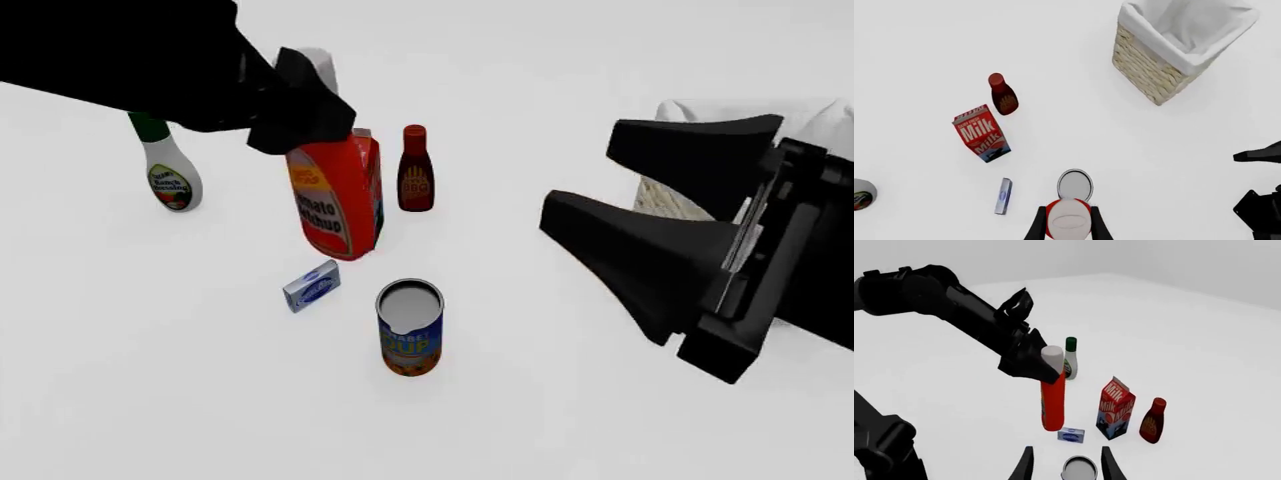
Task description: Pick the ketchup and place it in the basket.
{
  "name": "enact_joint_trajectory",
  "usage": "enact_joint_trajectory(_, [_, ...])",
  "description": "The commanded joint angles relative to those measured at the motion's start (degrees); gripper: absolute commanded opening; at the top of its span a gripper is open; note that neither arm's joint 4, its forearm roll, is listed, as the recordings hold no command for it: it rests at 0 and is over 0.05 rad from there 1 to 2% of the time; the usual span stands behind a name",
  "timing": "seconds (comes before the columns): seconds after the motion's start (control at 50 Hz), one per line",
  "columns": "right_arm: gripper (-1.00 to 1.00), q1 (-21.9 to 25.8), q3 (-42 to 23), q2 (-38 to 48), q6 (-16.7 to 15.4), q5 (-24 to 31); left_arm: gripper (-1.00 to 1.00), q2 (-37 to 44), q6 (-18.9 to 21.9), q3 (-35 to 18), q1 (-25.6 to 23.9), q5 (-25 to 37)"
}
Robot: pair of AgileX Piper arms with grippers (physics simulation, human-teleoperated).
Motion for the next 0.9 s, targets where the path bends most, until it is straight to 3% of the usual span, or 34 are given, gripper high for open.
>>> enact_joint_trajectory(0.02, [1.00, 2.0, -1.1, 3.7, 0.8, -1.8, -1.00, -0.1, 0.7, 0.2, -2.0, 0.0])
enact_joint_trajectory(0.9, [1.00, 3.6, -0.9, 12.0, 1.7, -11.4, -1.00, -0.4, -1.8, 2.0, -6.6, -0.7])
